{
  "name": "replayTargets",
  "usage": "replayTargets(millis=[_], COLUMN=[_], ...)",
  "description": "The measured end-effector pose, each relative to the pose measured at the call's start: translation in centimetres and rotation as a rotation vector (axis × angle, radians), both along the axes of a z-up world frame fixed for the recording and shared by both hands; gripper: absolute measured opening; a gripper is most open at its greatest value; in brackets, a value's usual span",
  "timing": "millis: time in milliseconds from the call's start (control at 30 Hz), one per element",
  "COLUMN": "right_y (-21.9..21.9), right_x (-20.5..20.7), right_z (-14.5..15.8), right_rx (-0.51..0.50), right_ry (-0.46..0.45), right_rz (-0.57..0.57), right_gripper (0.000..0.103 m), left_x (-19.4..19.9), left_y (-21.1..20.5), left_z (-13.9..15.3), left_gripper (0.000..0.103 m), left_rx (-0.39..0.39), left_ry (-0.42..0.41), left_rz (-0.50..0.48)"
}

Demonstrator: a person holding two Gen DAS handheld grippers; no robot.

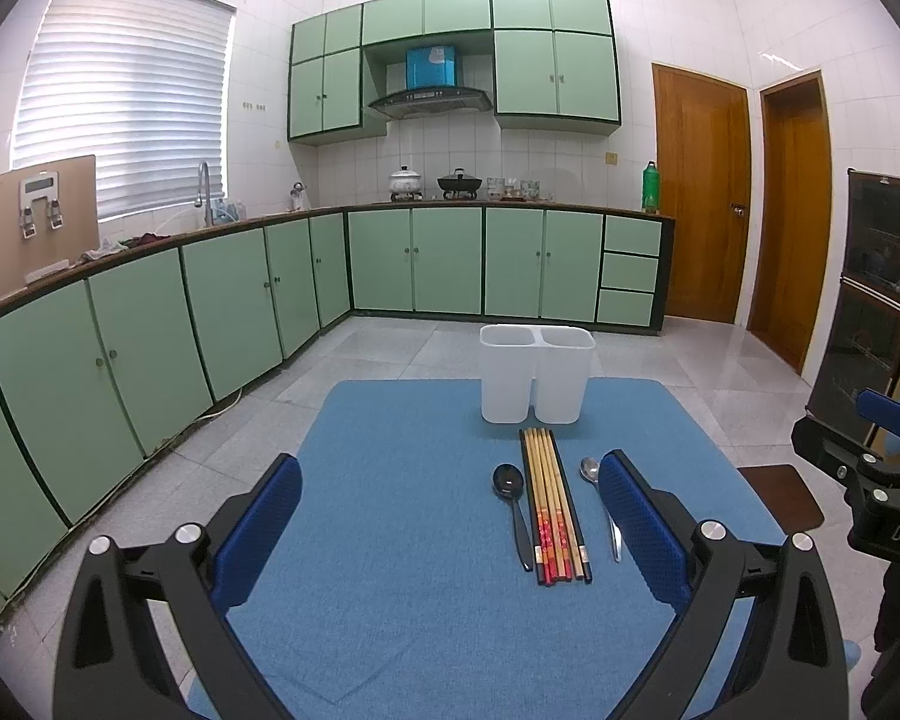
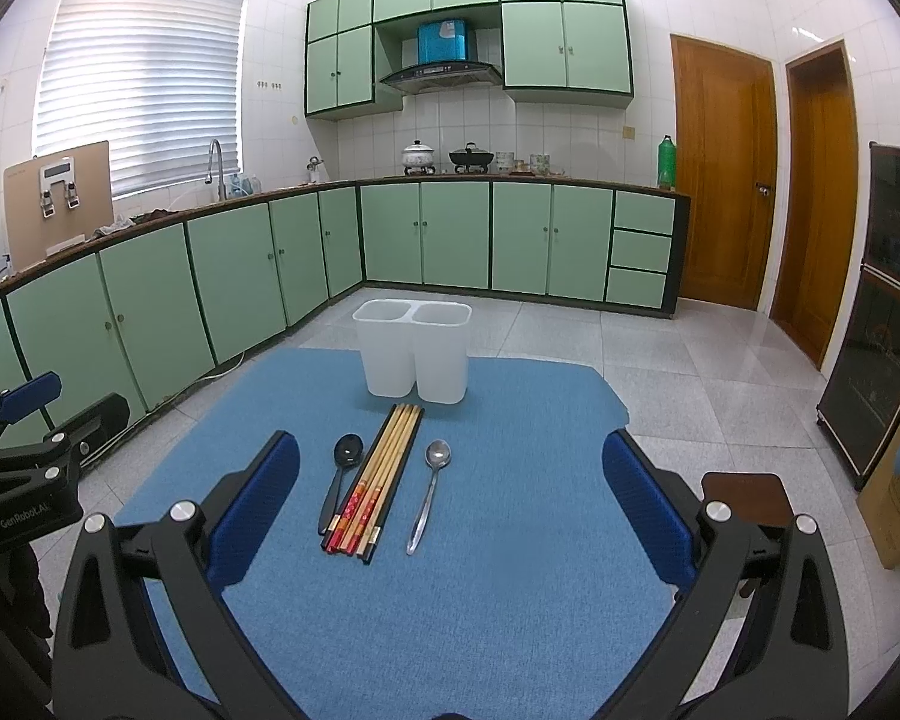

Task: Organize utensils
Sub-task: 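Lower the right gripper onto the silver spoon and close on it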

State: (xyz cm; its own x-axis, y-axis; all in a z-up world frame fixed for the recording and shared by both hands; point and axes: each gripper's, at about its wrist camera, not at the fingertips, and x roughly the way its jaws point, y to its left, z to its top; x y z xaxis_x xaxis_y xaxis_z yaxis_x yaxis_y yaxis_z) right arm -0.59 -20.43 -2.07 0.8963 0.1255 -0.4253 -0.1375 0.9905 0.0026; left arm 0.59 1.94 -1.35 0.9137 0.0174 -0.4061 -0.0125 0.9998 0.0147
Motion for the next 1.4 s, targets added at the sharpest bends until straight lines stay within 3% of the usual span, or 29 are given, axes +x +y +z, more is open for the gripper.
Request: replayTargets(millis=[267, 567, 833, 1000, 1267, 1333, 1400], right_y=[-0.1, -0.1, 1.3, 2.0, 2.5, 2.7, 3.1], right_x=[1.8, 9.7, 17.3, 22.0, 26.1, 26.4, 26.7], right_z=[-0.8, -6.7, -11.3, -13.7, -17.1, -17.1, -17.0], right_rx=[0.014, -0.089, -0.033, -0.017, 0.02, 0.014, -0.003], right_ry=[0.037, 0.225, 0.373, 0.447, 0.548, 0.542, 0.532], right_rz=[-0.003, -0.046, 0.003, 0.013, 0.039, 0.036, 0.042], right_gripper=[0.098, 0.098, 0.097, 0.075, 0.059, 0.058, 0.05], left_x=[1.2, 8.4, 14.4, 17.4, 20.8, 21.4, 21.8], left_y=[-0.4, 0.5, 0.6, 1.0, 1.7, 1.8, 1.6], left_z=[-0.4, -5.2, -9.3, -11.0, -13.2, -13.5, -13.7], left_gripper=[0.097, 0.097, 0.097, 0.097, 0.092, 0.09, 0.089], left_rx=[0.009, 0.04, 0.061, 0.054, 0.05, 0.051, 0.046], left_ry=[0.021, 0.181, 0.3, 0.345, 0.401, 0.411, 0.419], left_rz=[0.006, 0.048, 0.064, 0.074, 0.095, 0.092, 0.086])
